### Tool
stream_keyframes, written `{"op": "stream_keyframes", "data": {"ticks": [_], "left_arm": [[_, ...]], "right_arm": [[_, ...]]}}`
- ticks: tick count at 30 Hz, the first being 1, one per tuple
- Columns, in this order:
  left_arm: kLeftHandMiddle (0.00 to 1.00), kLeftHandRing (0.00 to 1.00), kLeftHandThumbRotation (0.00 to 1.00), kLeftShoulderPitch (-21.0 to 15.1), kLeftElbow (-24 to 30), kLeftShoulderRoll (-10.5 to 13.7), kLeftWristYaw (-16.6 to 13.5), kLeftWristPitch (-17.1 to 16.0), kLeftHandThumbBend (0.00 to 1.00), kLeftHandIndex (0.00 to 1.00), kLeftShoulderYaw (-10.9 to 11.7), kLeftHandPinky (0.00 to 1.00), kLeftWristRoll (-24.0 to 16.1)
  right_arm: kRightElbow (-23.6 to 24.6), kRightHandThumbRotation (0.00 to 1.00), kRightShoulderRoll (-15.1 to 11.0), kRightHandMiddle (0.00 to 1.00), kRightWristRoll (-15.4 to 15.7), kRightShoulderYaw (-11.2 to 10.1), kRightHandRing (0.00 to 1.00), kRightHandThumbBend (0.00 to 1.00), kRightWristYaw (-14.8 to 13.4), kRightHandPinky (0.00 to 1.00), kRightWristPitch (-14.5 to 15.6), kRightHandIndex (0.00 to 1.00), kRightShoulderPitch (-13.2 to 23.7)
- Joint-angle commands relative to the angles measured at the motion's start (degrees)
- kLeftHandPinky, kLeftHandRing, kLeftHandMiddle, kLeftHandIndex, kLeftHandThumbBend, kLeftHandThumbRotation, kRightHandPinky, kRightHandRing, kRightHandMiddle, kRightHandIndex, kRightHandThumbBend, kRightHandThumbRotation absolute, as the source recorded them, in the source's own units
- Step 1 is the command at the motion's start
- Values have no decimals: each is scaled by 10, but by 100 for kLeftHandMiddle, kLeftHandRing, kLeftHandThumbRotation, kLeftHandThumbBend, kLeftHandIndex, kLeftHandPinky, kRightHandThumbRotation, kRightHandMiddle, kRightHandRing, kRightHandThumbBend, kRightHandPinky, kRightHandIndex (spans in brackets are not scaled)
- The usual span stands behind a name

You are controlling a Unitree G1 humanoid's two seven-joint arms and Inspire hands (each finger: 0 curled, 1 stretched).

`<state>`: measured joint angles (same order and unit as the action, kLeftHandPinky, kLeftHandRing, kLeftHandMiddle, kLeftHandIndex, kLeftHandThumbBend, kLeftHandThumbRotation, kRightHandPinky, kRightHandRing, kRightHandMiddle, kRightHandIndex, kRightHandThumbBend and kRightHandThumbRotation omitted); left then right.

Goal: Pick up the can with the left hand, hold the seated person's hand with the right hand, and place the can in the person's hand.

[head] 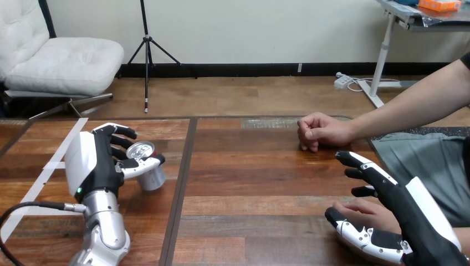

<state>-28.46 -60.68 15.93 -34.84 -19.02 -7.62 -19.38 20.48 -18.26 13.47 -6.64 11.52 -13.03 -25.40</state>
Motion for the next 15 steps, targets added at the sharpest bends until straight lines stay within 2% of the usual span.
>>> {"op": "stream_keyframes", "data": {"ticks": [1, 15], "left_arm": [[47, 44, 0, -15, 62, -11, 2, -30, 68, 54, 8, 41, 4], [47, 43, 0, 21, 147, -23, 13, -47, 70, 54, 1, 41, -4]], "right_arm": [[26, 19, 0, 91, -2, 2, 88, 42, -5, 77, -4, 89, 25], [24, 16, 1, 91, -2, 4, 87, 42, -7, 76, -4, 89, 28]]}}
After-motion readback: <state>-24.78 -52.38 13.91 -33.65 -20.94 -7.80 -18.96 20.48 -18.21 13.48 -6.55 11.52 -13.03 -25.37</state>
